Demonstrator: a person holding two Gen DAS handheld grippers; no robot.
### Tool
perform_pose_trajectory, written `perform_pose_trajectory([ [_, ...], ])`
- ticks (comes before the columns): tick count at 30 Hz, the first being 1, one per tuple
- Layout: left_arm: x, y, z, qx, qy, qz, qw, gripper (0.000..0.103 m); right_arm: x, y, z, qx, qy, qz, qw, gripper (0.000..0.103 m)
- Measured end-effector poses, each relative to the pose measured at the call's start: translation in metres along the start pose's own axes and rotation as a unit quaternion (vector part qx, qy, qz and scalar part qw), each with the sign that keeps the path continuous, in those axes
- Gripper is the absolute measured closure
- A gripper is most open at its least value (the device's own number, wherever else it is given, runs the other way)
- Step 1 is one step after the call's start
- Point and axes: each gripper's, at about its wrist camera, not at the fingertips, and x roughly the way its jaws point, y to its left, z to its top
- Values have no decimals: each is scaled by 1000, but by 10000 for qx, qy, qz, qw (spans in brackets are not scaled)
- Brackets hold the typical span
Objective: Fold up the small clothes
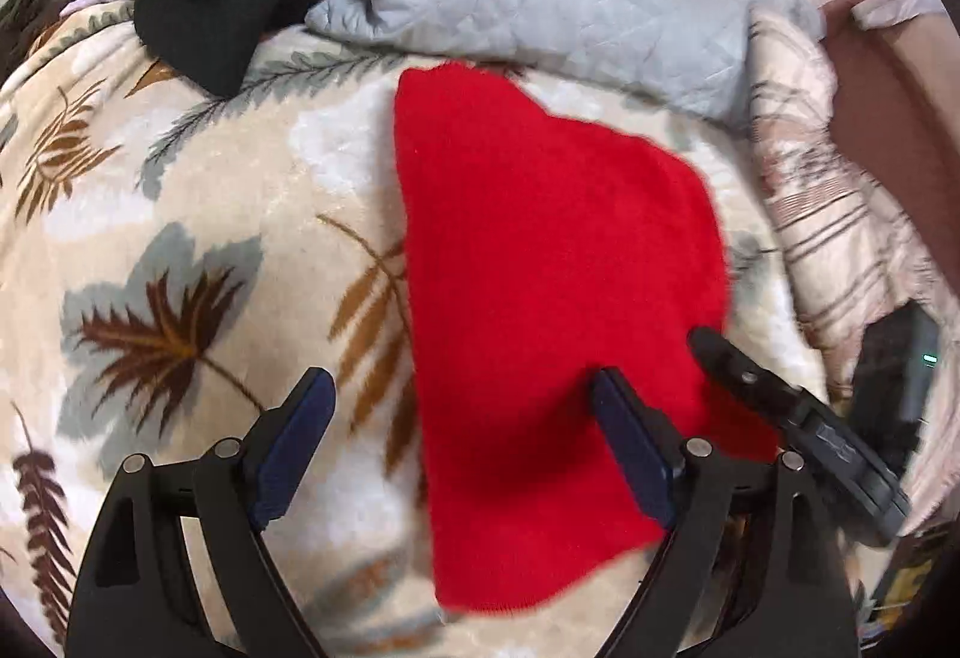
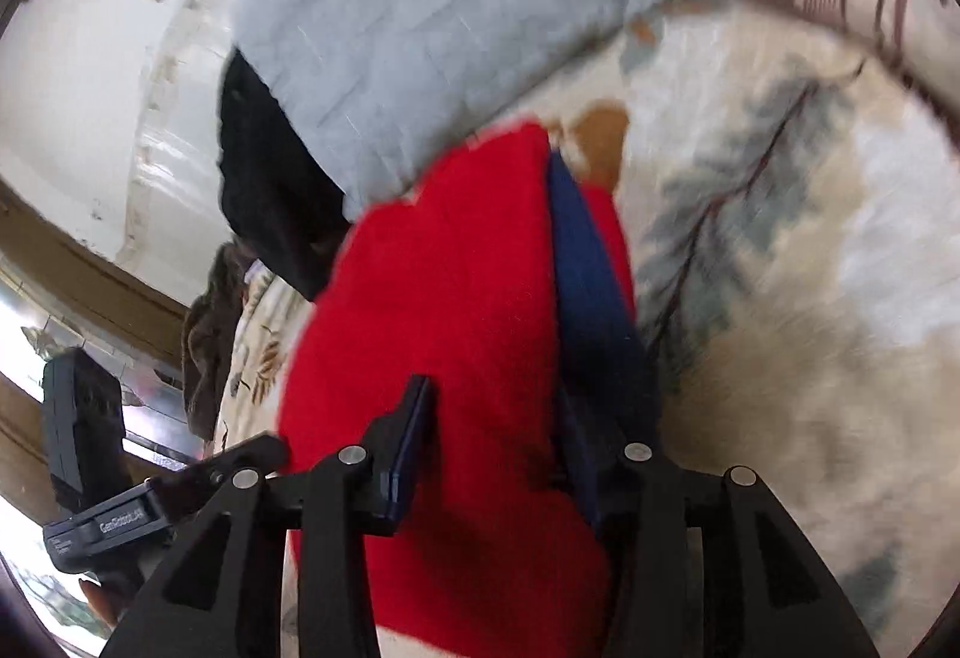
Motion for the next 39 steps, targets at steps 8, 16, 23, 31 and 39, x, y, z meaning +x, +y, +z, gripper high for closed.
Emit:
perform_pose_trajectory([
  [8, 27, 6, -4, -182, 210, -540, 9982, 4, 0, -9, -10, -293, -281, -244, 9989, 87],
  [16, -19, 3, 25, -16, -494, -320, 9983, 6, -17, 32, 19, -616, -1007, -341, 9924, 77],
  [23, 35, -9, 32, 327, -236, 437, 9982, 4, 44, 38, 8, -1550, -407, -1405, 9770, 85],
  [31, 16, 2, 50, 56, -354, 119, 9993, 7, 31, 54, 34, -1632, -564, -1280, 9766, 78],
  [39, 68, -4, 71, 85, 284, 416, 9987, 5, 66, 14, 58, -690, -358, -1064, 9913, 83],
])
